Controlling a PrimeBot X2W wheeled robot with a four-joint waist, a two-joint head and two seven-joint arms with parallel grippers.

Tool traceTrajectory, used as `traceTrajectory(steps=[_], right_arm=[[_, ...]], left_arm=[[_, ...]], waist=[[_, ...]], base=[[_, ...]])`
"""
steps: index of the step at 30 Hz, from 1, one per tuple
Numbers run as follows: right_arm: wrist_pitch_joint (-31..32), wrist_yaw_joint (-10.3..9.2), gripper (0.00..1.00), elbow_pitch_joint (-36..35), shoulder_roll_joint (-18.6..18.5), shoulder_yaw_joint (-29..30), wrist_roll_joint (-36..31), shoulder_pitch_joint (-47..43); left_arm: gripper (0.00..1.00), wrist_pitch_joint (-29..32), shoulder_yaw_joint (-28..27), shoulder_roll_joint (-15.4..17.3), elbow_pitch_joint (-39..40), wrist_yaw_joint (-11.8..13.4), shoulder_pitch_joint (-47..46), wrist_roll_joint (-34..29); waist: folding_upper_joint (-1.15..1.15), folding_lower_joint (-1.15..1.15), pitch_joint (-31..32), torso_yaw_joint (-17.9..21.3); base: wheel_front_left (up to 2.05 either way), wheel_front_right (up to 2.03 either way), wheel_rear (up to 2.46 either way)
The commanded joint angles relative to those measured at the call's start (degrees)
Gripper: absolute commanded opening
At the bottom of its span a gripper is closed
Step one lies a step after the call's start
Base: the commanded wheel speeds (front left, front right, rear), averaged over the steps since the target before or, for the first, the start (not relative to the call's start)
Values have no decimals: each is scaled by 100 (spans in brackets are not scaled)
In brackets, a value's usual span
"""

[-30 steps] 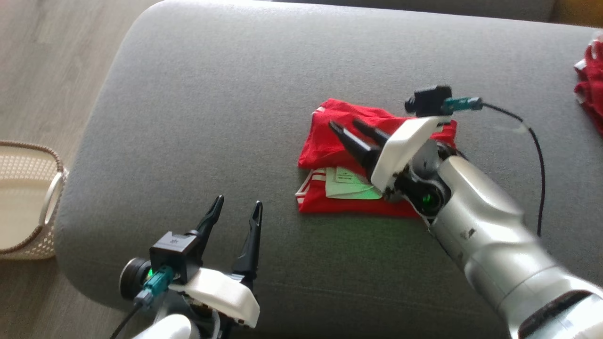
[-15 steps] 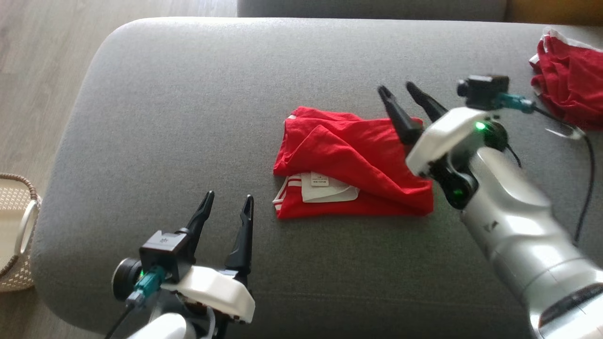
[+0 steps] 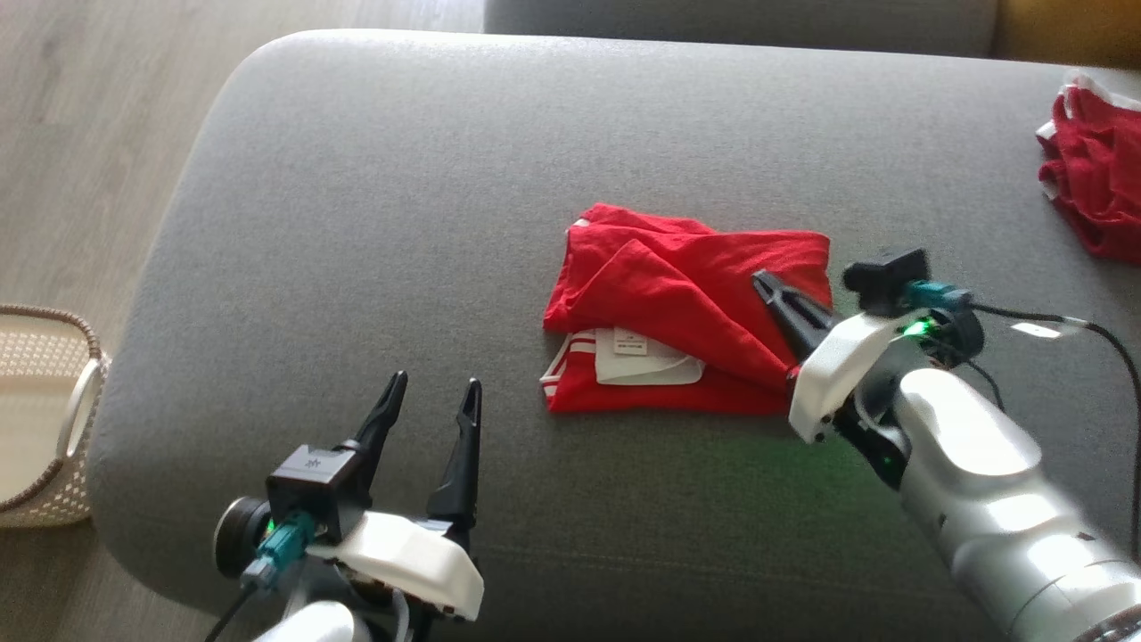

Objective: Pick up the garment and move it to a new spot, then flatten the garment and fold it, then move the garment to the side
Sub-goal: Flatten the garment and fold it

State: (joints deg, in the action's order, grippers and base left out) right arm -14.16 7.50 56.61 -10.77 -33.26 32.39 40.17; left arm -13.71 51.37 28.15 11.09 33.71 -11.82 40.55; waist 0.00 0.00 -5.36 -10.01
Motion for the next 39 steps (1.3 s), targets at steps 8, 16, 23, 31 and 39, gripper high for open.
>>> traceTrajectory(steps=[8, 16, 23, 31, 39], right_arm=[[16, -1, 0, 437, 153, -196, -1068, 212], [447, -1, 0, 459, 574, -374, -488, 216], [794, -1, 0, 40, 635, -745, 135, 93], [1361, -1, 0, -677, 545, -1330, 941, -182], [603, -1, 0, -581, -1, -1311, 408, 172]], left_arm=[[100, -19, -134, 30, 212, -47, -228, -35], [100, -41, -141, -69, 121, -97, -265, -26], [100, -59, -173, -87, 81, -118, -232, -20], [100, -78, -228, -64, 76, -140, -163, -18], [100, -90, -250, -62, 118, -138, -108, -40]], waist=[[0, 0, -120, -265], [0, 0, -170, -407], [0, 0, -131, -399], [0, 0, -54, -367], [0, 0, 16, -355]], base=[[0, 0, 0], [0, 0, 0], [0, 0, 0], [0, 0, 0], [0, 0, 0]])
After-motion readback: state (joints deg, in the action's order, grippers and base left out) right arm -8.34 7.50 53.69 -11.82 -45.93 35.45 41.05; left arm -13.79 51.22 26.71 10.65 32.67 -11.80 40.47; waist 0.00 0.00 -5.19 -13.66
